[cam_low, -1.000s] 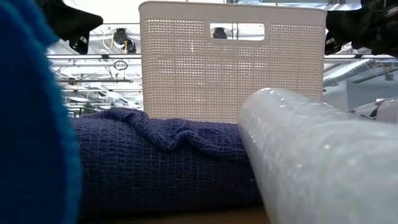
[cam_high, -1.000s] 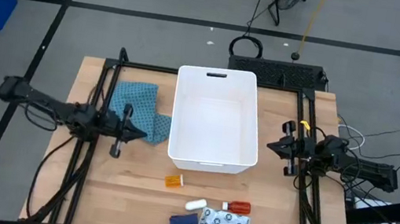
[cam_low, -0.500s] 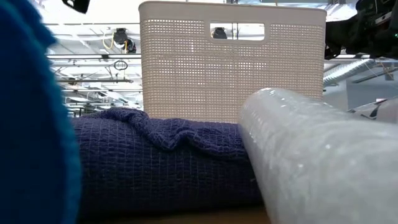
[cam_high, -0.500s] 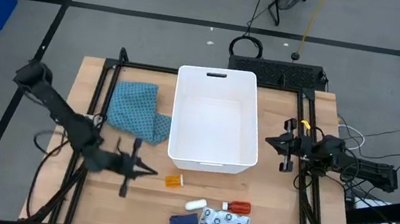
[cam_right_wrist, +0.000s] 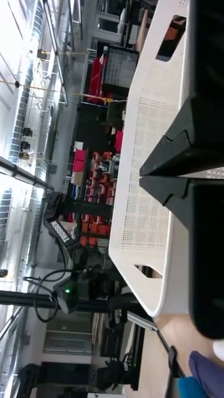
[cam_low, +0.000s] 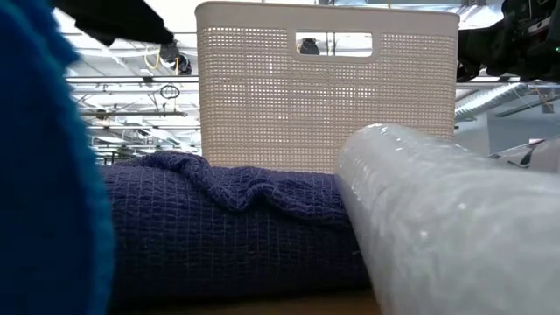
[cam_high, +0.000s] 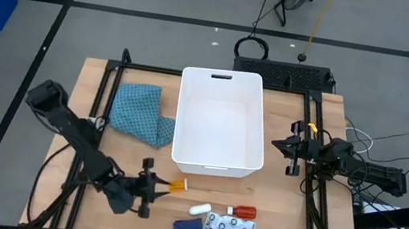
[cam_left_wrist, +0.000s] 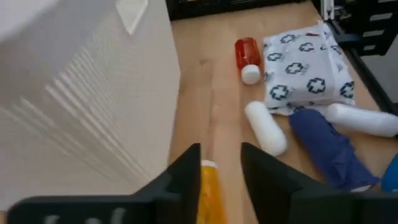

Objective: Pick & place medical supplies in basket/bin
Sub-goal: Put the pill bottle into the white bin

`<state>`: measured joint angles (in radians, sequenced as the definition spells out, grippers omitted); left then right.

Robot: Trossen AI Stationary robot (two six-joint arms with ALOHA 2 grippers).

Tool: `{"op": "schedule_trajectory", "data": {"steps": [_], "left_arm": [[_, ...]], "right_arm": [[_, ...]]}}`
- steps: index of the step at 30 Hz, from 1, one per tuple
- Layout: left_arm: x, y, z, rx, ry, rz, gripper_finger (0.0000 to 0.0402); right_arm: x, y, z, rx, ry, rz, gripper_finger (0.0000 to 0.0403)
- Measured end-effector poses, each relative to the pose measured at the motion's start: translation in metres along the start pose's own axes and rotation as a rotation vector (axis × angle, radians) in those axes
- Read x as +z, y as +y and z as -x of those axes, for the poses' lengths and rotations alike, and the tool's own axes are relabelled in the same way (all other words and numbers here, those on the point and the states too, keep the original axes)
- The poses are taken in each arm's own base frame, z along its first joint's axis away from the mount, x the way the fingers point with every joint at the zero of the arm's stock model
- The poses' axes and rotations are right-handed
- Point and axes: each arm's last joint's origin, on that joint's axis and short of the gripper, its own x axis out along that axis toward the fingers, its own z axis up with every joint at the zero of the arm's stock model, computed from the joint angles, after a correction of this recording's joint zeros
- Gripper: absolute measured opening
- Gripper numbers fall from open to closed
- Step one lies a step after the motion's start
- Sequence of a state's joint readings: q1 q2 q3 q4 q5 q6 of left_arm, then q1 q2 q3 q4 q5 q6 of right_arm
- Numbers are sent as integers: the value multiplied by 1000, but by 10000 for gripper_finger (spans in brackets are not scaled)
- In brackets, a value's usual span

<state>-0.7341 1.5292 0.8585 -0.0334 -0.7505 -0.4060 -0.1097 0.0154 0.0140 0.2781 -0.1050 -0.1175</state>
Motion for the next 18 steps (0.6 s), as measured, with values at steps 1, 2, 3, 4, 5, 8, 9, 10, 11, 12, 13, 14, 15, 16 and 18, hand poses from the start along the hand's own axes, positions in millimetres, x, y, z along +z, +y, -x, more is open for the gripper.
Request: {"op": "schedule_trajectory", "data": {"steps": [1,2,3,4,5,8,9,10,11,12,13,14,15,16,18], "left_arm": [[-2,0,-2,3,10,16,156],[-3,0,-5,-1,18,34,172],[-4,0,-6,-6,27,58,188],[-4,0,-7,-10,33,88,205],[-4,1,-8,-14,38,119,221],[-5,4,-11,-23,69,199,262],[-5,6,-13,-30,87,218,274],[-5,7,-14,-40,101,232,285],[-5,8,-15,-43,108,239,295],[-5,9,-16,-43,111,243,304],[-5,9,-16,-42,112,244,311],[-5,9,-16,-42,112,244,317],[-6,9,-17,-43,115,238,322],[-8,8,-19,-43,116,223,325],[-13,6,-24,-39,133,181,327]], "right_arm": [[0,0,0,0,0,0,0],[0,0,0,0,0,-4,0],[0,0,0,0,0,-8,0],[0,0,0,0,-1,-10,0],[0,0,0,0,-1,-11,0],[0,0,0,0,-1,-25,0],[0,0,0,0,-1,-28,0],[0,0,0,0,0,-30,0],[0,0,0,0,0,-30,0],[0,0,0,0,1,-30,0],[0,0,0,1,5,-31,0],[-1,0,0,1,7,-31,0],[-1,0,0,1,11,-32,0],[-1,0,0,1,15,-32,0],[-2,0,0,3,25,-33,0]]}}
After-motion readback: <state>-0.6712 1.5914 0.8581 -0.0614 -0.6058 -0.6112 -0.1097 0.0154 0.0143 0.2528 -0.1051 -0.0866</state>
